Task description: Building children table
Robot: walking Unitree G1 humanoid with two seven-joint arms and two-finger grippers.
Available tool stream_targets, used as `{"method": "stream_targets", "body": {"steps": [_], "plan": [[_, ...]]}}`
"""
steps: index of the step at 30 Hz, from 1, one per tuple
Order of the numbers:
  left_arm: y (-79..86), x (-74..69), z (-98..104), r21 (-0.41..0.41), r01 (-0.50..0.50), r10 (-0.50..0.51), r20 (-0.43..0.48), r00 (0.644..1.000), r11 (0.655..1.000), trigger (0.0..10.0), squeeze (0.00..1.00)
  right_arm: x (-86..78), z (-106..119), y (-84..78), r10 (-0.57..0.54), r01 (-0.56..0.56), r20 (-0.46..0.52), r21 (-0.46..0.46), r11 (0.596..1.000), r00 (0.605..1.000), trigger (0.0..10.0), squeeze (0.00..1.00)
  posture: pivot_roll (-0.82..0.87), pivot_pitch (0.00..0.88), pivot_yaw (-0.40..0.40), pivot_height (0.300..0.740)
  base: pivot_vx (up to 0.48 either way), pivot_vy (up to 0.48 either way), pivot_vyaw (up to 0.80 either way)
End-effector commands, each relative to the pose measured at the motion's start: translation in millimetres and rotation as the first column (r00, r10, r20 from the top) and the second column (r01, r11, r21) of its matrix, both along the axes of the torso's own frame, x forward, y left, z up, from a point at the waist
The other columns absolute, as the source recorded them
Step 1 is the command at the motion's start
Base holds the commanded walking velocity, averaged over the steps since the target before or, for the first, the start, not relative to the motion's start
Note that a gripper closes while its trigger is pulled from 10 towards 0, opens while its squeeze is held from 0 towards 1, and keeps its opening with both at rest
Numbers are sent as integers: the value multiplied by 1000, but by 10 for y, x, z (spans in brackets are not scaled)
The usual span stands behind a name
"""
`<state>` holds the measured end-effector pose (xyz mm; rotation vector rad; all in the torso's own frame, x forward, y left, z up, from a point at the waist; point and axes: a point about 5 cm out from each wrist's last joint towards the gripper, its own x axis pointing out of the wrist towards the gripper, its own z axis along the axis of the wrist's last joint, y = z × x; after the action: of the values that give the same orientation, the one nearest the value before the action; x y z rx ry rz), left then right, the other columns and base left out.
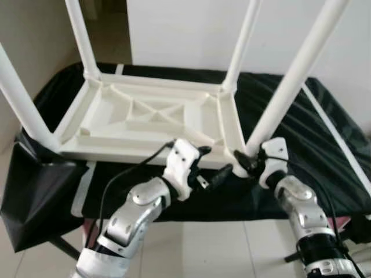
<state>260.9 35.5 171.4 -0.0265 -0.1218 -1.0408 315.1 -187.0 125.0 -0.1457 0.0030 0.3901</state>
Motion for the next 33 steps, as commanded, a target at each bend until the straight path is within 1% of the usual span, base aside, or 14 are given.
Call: {"method": "stream_targets", "body": {"steps": [1,8,9,12,13,14,18,22,25,27,28,30,31,33], "plan": [[-25,-28,-3,9,51,-51,1,999,999,10000,0,-57,-180,-40,8,-12,-78,-56,998,997,0,0,12,29,-67,740,0,0,0],[-38,-29,-13,15,67,-67,1,998,998,10000,0,-46,-198,-72,11,-16,-80,-52,999,997,0,0,2,18,-56,740,0,0,0],[-39,-24,-14,17,68,-68,2,998,998,10000,0,-44,-202,-77,6,-11,-81,-53,999,997,10000,0,0,15,-55,740,0,0,0],[-40,-19,-10,18,72,-72,3,997,997,10000,0,-39,-199,-94,-16,14,-78,-37,999,997,10000,0,0,15,-55,740,0,0,0],[-53,-24,-16,19,77,-77,4,997,997,10000,0,-28,-178,-123,-78,78,-59,-8,997,995,10000,0,-3,7,-57,740,0,0,0],[-58,-28,-19,19,79,-79,4,997,997,10000,0,-25,-174,-130,-98,99,-57,3,995,994,10000,0,-3,7,-57,740,0,0,0],[-64,-33,-26,20,82,-82,4,997,996,10000,0,-23,-176,-131,-114,116,-58,18,993,992,10000,0,-4,3,-59,740,0,0,0],[-74,-36,-33,21,83,-83,4,997,996,10000,0,-25,-175,-80,-179,183,-56,65,981,982,9922,0,1,0,-66,740,0,0,0],[-72,-35,-31,24,81,-81,8,997,996,10000,0,-40,-177,-32,-203,206,-50,68,976,978,10000,0,4,0,-68,740,0,0,0],[-65,-38,-30,24,81,-81,9,997,996,10000,0,-53,-176,-30,-259,263,-52,75,962,964,10000,0,5,0,-68,740,0,0,0],[-65,-38,-30,24,81,-81,9,997,996,10000,0,-53,-176,-30,-259,263,-52,75,962,964,10000,0,5,0,-68,740,0,0,0],[-61,-40,-35,26,82,-82,9,997,996,10000,0,-67,-169,-31,-342,347,-61,100,933,938,10000,0,4,0,-68,740,0,0,0],[-61,-40,-35,26,82,-82,9,997,996,10000,0,-67,-169,-31,-342,347,-61,100,933,938,10000,0,4,0,-68,740,0,0,0],[-64,-39,-36,28,84,-84,10,996,996,10000,0,-90,-141,12,-426,429,-53,154,890,903,10000,0,3,0,-68,740,0,0,0]]}}
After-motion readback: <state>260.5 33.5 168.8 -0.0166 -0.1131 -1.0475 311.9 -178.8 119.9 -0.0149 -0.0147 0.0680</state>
